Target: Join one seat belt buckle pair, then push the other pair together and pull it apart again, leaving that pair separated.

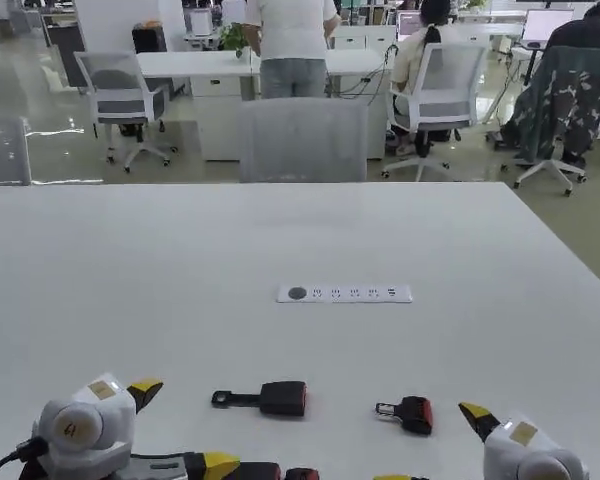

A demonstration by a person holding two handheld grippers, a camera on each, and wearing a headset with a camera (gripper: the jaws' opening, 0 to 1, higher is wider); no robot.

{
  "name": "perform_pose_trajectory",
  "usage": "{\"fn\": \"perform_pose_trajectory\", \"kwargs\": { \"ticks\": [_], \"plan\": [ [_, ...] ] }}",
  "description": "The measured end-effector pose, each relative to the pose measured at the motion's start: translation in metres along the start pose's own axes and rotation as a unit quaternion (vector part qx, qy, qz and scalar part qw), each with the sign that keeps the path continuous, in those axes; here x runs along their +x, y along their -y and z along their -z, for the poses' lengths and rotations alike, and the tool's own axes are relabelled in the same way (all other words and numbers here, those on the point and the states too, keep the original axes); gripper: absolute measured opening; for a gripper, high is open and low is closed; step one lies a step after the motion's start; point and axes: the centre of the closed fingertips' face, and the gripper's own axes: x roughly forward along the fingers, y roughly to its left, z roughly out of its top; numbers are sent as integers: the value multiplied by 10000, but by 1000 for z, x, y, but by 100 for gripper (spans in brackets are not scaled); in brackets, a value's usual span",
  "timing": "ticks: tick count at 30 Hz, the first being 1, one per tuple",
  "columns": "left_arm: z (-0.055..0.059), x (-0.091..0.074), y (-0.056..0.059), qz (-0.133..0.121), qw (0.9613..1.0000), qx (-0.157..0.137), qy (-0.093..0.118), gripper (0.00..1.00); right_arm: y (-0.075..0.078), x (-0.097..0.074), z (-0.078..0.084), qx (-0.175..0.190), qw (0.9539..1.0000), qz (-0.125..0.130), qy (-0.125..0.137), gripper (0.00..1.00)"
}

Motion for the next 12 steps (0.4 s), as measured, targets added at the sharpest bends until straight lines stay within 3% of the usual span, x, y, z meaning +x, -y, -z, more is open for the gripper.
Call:
{"fn": "perform_pose_trajectory", "kwargs": {
  "ticks": [4, 12],
  "plan": [
    [10, -17, 6, -4, 10000, 80, -10, 100, -6, -15, 3, -15, 10000, 36, 62, 100],
    [21, -41, 5, -194, 9997, -86, 87, 100, -12, -37, 15, 15, 9999, 134, 73, 100]
  ]
}}
